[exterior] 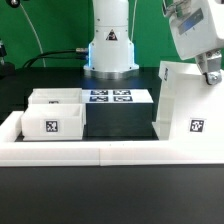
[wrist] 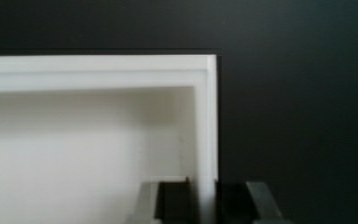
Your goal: Assemble drawer
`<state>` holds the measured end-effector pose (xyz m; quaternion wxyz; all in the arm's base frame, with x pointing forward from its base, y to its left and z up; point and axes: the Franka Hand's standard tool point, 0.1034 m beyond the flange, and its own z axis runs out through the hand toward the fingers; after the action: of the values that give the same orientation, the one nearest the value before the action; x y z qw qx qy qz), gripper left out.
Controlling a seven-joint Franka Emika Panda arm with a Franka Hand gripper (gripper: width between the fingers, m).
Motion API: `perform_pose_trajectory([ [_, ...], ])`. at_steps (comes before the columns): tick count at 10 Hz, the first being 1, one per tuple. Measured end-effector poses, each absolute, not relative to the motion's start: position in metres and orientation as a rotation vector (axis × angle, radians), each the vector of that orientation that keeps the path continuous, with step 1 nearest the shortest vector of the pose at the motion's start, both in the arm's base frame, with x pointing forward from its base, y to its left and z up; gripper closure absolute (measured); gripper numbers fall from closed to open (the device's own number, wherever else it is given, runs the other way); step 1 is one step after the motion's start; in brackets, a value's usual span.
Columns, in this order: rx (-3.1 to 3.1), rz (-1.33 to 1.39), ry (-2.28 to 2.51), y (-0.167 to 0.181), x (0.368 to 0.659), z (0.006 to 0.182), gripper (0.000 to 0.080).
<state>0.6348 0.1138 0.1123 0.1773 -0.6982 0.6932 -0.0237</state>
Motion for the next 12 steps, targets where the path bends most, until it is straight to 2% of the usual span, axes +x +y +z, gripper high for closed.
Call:
perform_pose_trajectory([
  [6,-1.983,-0.069,1.951,0.1144,0.6422,0.1138,0.0747],
  [7,-1.985,-0.069,1.949,0.1145,0.6421,0.1137,0.0572],
  [8,-1.987,-0.070,1.946,0.1146,0.6420,0.1137,0.0437],
  [9,-1.992,-0.071,1.941,0.1147,0.6420,0.1137,0.0437],
  [10,-1.996,-0.072,1.938,0.1147,0.6419,0.1136,0.0254],
  [11,-1.998,-0.072,1.936,0.1148,0.6419,0.1136,0.0179],
  [12,-1.999,-0.072,1.934,0.1148,0.6419,0.1136,0.0179],
])
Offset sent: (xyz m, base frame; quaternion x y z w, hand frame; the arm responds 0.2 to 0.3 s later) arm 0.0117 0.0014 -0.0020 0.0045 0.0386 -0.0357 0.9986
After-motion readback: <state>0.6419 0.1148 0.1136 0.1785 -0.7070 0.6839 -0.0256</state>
